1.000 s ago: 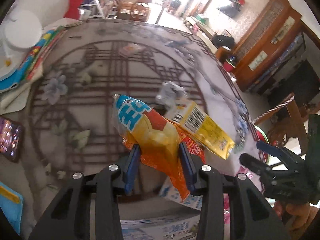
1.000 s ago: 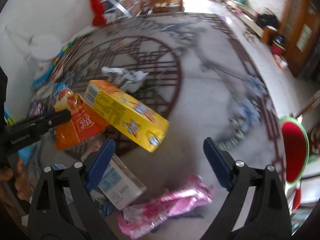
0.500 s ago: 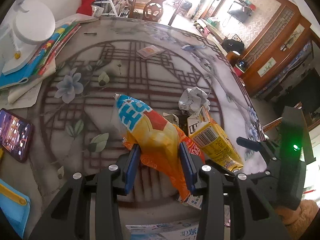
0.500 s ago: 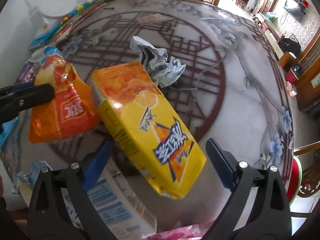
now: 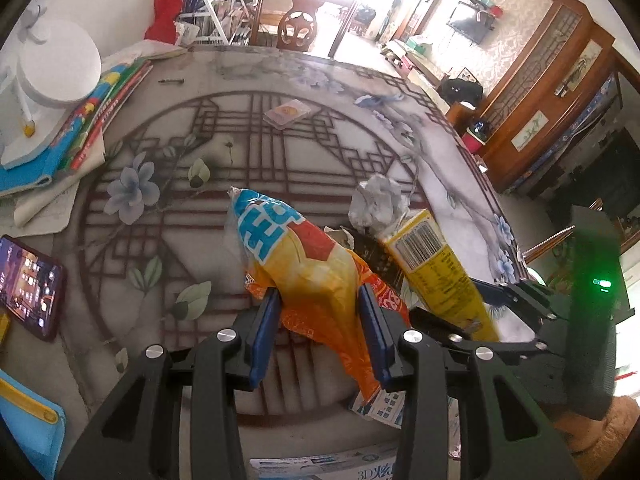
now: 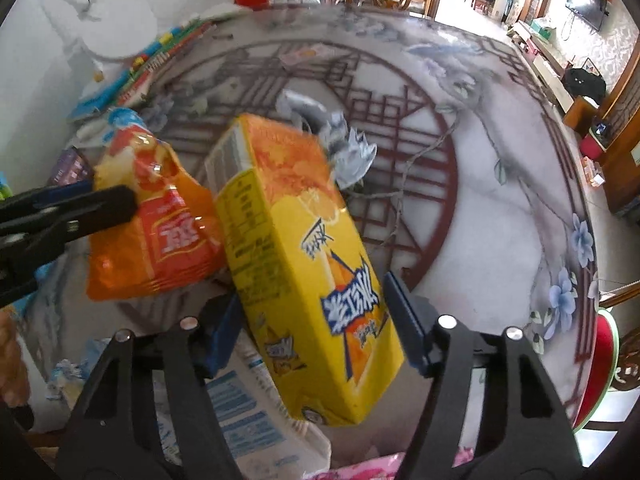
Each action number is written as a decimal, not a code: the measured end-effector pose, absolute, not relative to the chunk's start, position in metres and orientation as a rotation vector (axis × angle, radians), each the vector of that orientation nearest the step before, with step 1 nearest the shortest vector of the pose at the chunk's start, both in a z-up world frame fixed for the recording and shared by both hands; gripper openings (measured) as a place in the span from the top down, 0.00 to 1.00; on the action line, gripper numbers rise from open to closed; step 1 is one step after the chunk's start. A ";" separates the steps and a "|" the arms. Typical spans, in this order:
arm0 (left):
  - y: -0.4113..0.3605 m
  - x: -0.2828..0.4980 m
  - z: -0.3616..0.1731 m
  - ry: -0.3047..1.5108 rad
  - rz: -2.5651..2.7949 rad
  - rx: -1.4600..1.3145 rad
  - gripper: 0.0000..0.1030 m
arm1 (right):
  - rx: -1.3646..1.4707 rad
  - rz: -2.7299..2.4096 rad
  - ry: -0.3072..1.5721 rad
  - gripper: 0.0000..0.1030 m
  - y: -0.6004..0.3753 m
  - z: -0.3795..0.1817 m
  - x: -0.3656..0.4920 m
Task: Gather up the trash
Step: 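Grasp the blue-yellow snack bag with the left tool while the right tool grasps the yellow juice carton, then carry the snack bag and yellow carton over the red bucket with both tools, then open both tools to drop the snack bag and carton into the bucket, then grasp the brown cigarette box with the left tool while the right tool moves to the pink wrapper, then grasp the pink wrapper with the right tool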
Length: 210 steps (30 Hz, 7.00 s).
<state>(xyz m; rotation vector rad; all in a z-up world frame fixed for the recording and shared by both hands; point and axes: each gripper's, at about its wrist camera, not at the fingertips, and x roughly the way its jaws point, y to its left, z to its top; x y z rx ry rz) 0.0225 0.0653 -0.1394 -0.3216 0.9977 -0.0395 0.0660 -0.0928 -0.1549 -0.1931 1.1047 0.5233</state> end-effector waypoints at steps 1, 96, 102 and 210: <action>0.064 0.022 -0.136 0.990 -0.041 -0.316 0.64 | -0.172 0.527 1.094 0.49 -0.097 -0.148 0.063; -0.412 0.109 -0.111 1.037 -0.551 0.051 0.64 | 0.450 -0.102 0.985 0.64 -0.610 -0.145 0.025; -0.434 0.112 -0.118 1.050 -0.577 0.077 0.46 | 0.468 -0.118 0.993 0.64 -0.620 -0.152 0.025; -0.015 0.070 -0.141 1.025 -0.165 -0.283 0.88 | 0.244 0.239 1.285 0.14 -0.231 -0.184 0.005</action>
